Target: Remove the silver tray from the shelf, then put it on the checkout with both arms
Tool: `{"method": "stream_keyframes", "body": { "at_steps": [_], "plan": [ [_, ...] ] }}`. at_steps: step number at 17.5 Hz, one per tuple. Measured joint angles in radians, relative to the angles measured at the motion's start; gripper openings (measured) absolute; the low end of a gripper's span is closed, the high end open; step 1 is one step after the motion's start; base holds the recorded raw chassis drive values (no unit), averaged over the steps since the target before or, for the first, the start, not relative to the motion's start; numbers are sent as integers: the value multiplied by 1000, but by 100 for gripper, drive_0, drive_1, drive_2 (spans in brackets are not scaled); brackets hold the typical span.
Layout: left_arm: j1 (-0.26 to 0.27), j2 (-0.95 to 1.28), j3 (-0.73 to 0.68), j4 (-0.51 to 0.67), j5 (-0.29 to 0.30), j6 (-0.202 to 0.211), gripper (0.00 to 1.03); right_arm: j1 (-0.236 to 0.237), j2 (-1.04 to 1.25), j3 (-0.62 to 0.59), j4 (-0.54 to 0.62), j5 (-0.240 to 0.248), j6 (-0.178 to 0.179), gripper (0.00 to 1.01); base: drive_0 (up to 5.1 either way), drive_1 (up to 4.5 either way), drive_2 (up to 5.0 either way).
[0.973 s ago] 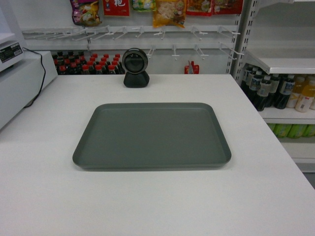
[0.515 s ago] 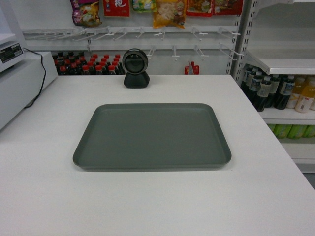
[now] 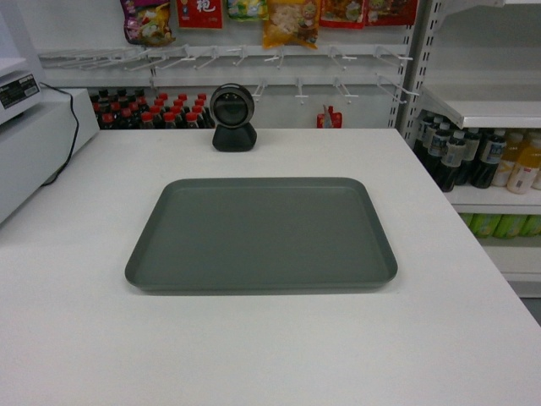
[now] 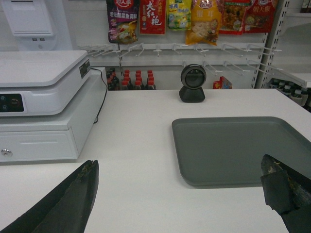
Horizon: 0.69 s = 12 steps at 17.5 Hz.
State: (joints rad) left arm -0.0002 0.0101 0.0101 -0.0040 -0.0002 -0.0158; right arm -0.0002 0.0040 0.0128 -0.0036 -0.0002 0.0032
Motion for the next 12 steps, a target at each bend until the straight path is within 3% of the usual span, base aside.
{"method": "stream_keyframes", "body": {
  "at_steps": [12],
  "plan": [
    [0,0,0,0,0,0,98,0,0,0,0,0,0,98,0,0,0]
  ]
}}
